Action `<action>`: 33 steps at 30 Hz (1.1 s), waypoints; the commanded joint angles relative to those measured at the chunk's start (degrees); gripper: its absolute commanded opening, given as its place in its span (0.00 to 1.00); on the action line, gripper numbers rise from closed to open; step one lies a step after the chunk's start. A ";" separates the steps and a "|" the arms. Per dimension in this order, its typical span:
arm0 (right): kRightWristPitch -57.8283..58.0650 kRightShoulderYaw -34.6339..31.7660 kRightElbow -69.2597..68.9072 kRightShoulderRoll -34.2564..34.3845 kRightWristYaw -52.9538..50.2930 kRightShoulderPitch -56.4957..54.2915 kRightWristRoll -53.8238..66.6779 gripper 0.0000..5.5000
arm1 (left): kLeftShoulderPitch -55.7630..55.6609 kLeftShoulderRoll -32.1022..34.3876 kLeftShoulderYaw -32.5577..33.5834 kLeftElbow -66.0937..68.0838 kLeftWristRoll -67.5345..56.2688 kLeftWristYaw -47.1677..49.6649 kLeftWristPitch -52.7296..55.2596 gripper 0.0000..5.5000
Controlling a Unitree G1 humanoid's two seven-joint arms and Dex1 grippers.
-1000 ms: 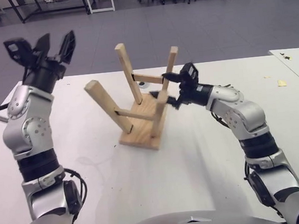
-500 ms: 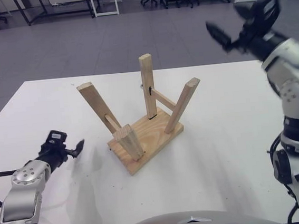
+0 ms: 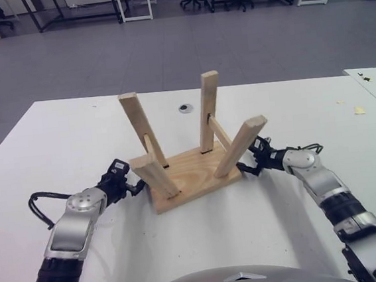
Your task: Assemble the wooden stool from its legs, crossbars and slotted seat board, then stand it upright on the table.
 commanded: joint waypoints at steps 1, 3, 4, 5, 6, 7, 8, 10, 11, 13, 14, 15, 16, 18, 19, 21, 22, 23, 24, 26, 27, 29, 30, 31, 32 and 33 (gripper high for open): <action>8.04 -1.57 -12.70 -4.12 -0.99 7.63 -1.34 0.84 | 1.27 -2.17 1.07 -2.26 -2.02 -1.04 -2.98 0.79; 13.15 -4.87 -20.19 -5.42 -3.67 12.29 -0.93 0.84 | 5.64 -0.30 4.86 -5.28 -2.23 -1.02 -3.07 0.79; 15.17 -6.10 -23.55 -5.67 -4.87 14.68 -0.92 0.84 | 7.79 0.38 7.06 -7.06 -2.77 -1.12 -2.81 0.79; 17.05 -7.24 -26.61 -5.57 -5.83 17.24 -0.63 0.84 | 10.00 1.18 8.96 -8.89 -3.16 -1.31 -2.55 0.79; 18.62 -8.08 -29.19 -5.45 -6.61 19.78 -0.34 0.84 | 12.22 1.71 10.50 -10.70 -3.63 -1.65 -2.22 0.79; 19.75 -8.62 -30.96 -5.29 -7.16 21.70 -0.07 0.84 | 14.04 1.99 11.38 -12.28 -4.07 -2.01 -1.83 0.79; 20.42 -8.70 -32.02 -5.26 -7.55 23.33 -0.15 0.84 | 15.80 2.13 10.96 -13.98 -4.51 -2.84 -1.51 0.79; 21.13 -8.08 -32.61 -4.85 -8.08 24.42 -0.37 0.84 | 17.89 2.06 8.35 -16.15 -4.79 -4.07 -0.83 0.79; 21.30 -7.46 -32.43 -4.31 -8.45 24.10 -0.47 0.84 | 18.40 1.83 7.10 -16.85 -4.91 -4.15 -0.12 0.79; 21.56 -6.02 -32.05 -2.98 -9.06 22.78 -0.60 0.84 | 19.03 1.46 5.43 -18.16 -5.19 -4.00 1.68 0.79; 21.72 -5.00 -31.66 -2.11 -9.57 21.78 -0.91 0.84 | 19.23 1.56 4.45 -18.77 -5.36 -4.16 2.59 0.79; 21.66 -3.71 -31.59 -1.45 -9.71 21.08 -1.29 0.84 | 19.18 2.06 3.03 -19.06 -5.07 -4.46 3.41 0.79; 21.72 -2.68 -32.00 -0.68 -9.75 20.70 -1.26 0.84 | 18.67 1.87 2.21 -19.24 -5.13 -4.31 4.17 0.79; 21.88 -1.52 -34.07 0.18 -8.82 20.86 0.20 0.84 | 17.53 1.11 1.64 -19.90 -5.94 -3.95 5.50 0.79; 22.13 -1.48 -35.57 0.48 -7.88 21.25 1.74 0.84 | 17.01 0.64 1.77 -20.39 -6.49 -3.72 6.10 0.79; 22.67 -2.06 -39.12 0.48 -4.58 22.68 6.30 0.84 | 16.00 -0.65 2.87 -23.71 -10.90 -5.04 8.40 0.79; 23.39 -2.95 -40.78 0.20 -3.27 23.02 8.35 0.84 | 16.04 -0.82 3.90 -26.44 -14.65 -6.89 10.14 0.79; 24.51 -4.08 -42.32 -0.31 -2.11 23.07 10.28 0.84 | 16.28 -0.63 5.04 -28.86 -17.74 -8.73 11.55 0.79; 25.90 -5.34 -43.76 -1.33 -0.86 22.91 11.89 0.84 | 16.66 0.02 6.59 -30.99 -20.71 -10.49 12.82 0.79; 28.08 -7.65 -45.94 -3.47 0.89 22.73 14.14 0.84 | 16.91 1.85 9.50 -33.35 -24.53 -12.80 14.51 0.79; 29.03 -8.93 -46.95 -4.41 1.55 22.69 15.08 0.84 | 16.89 2.97 11.02 -34.29 -26.15 -13.93 15.23 0.79; 30.97 -11.33 -49.27 -6.33 2.63 22.61 16.89 0.84 | 17.33 5.52 13.81 -35.50 -28.73 -16.57 15.63 0.79; 32.41 -12.98 -50.93 -7.13 3.19 22.67 18.67 0.84 | 17.78 6.85 15.22 -36.05 -29.86 -17.78 15.81 0.79; 33.83 -14.67 -52.57 -7.84 3.69 22.69 20.54 0.84 | 18.28 8.03 16.45 -36.43 -30.84 -18.81 15.90 0.79; 35.00 -16.44 -54.04 -8.69 4.24 22.78 22.20 0.84 | 18.81 9.10 17.60 -36.75 -31.60 -19.71 15.90 0.79; 35.91 -17.66 -55.08 -9.44 4.54 22.76 23.31 0.84 | 19.24 9.84 18.44 -36.90 -32.18 -20.30 15.85 0.79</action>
